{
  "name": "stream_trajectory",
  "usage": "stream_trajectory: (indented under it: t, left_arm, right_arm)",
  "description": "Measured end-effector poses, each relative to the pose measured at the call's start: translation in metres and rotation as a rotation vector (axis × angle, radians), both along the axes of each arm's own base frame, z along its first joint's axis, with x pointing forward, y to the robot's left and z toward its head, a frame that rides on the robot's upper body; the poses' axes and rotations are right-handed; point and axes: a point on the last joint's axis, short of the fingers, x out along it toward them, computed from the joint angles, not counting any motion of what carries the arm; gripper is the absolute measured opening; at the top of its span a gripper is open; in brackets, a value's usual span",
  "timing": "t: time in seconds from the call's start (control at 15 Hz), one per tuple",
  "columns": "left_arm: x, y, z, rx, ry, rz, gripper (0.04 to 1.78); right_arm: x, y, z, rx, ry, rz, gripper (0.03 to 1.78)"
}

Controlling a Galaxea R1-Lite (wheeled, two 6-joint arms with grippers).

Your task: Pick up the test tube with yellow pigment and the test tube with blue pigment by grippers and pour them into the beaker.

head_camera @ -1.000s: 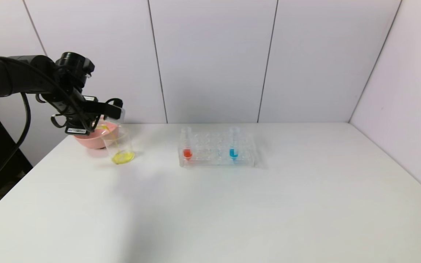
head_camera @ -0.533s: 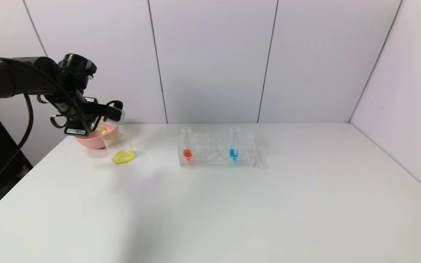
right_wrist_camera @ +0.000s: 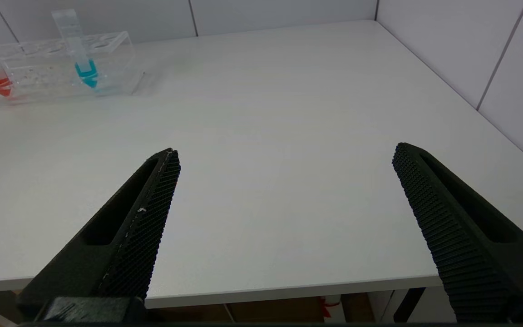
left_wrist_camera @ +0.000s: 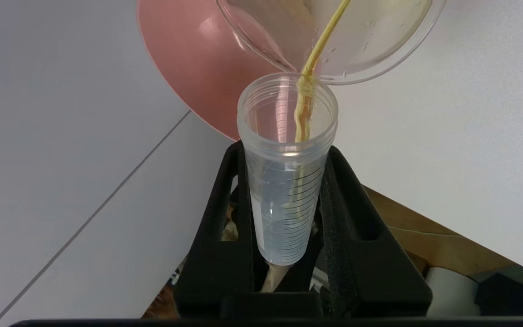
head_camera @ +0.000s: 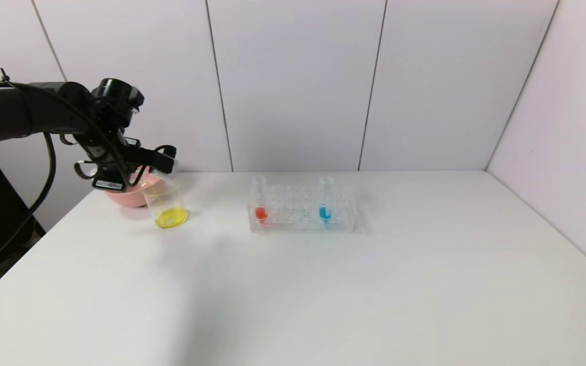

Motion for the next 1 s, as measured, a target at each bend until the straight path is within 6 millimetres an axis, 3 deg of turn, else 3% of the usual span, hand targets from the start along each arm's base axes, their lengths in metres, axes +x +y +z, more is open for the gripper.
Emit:
stream_trajectory:
  t: [0.73, 1.0]
  left_arm:
    - [0.0, -0.005, 0.0, 0.043, 0.001, 0.009, 0.45]
    - [-0.005, 0.004, 0.009, -0.112, -0.062, 0.074, 0.45]
  right_arm:
    - [0.0, 0.0, 0.0, 0.0, 0.0, 0.001, 1.71]
    - [0.0, 0.0, 0.0, 0.0, 0.0, 0.002, 1.71]
